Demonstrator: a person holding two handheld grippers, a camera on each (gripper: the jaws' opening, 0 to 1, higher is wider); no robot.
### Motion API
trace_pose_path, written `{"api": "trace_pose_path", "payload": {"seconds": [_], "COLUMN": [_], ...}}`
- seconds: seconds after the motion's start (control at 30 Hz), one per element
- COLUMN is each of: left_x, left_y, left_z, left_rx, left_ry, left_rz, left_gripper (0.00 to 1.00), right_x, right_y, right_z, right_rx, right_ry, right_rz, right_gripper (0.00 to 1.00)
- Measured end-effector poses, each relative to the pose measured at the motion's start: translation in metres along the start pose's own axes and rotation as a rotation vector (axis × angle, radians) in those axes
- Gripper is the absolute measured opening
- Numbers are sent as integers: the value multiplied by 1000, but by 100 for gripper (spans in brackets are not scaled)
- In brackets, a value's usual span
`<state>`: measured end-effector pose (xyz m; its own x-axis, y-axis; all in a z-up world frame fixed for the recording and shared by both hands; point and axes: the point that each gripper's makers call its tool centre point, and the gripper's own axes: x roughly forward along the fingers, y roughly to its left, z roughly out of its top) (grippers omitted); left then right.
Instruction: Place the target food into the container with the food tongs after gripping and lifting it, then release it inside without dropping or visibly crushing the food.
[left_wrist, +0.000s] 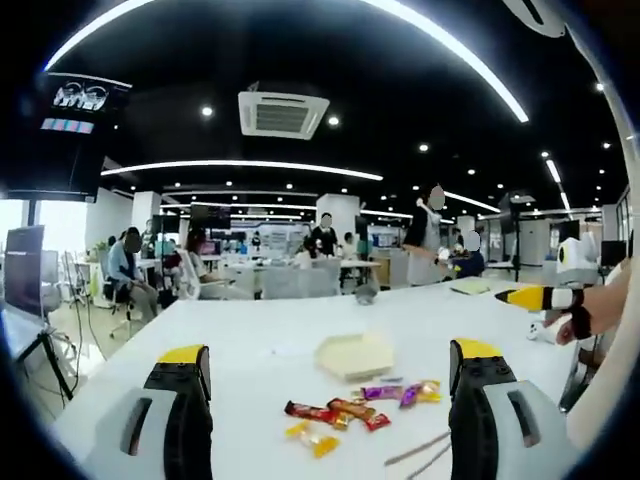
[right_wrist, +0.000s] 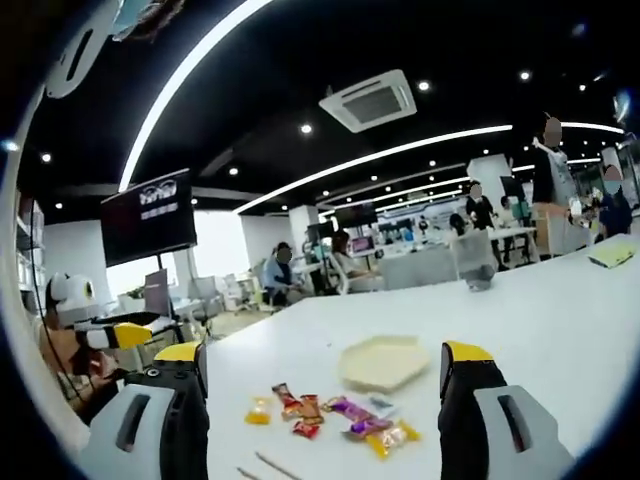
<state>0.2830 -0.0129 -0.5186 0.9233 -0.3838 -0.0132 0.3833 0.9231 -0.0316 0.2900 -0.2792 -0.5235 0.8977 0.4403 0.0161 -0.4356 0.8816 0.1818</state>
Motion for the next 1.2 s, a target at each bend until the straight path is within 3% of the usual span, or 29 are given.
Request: {"api": "trace_pose_path", "payload": {"seconds": [0.23, 0.27, 0.33, 0.57, 0.83, 0.93, 0.97, 1.2], "left_x": [1, 1, 1, 2, 4, 2, 1, -2], "left_y": [-15, -27, -40, -70, -83, -83, -84, -90], "left_z": [-13, -25, -41, -76, -109, -115, -122, -145], "left_rx": [73, 107, 123, 196, 222, 231, 266, 319], "left_ry": [60, 112, 170, 289, 393, 414, 430, 501], "left_rz": [-65, -134, -205, -339, -409, -422, -440, -499], "left_gripper": [99, 99, 99, 99, 81, 62, 60, 48], "right_x": [-15, -18, -20, -24, -29, -32, -34, -39], "right_y": [0, -1, 1, 6, 2, 3, 3, 1], "right_z": [-9, -14, -21, -22, -27, -28, -30, -34], "right_rx": [-3, 3, 17, 11, 15, 20, 17, 22], "right_ry": [25, 42, 74, 97, 133, 141, 148, 172], "right_rz": [-14, -20, -10, 11, 9, 8, 8, 1], "right_gripper": [97, 96, 94, 89, 87, 86, 86, 85]}}
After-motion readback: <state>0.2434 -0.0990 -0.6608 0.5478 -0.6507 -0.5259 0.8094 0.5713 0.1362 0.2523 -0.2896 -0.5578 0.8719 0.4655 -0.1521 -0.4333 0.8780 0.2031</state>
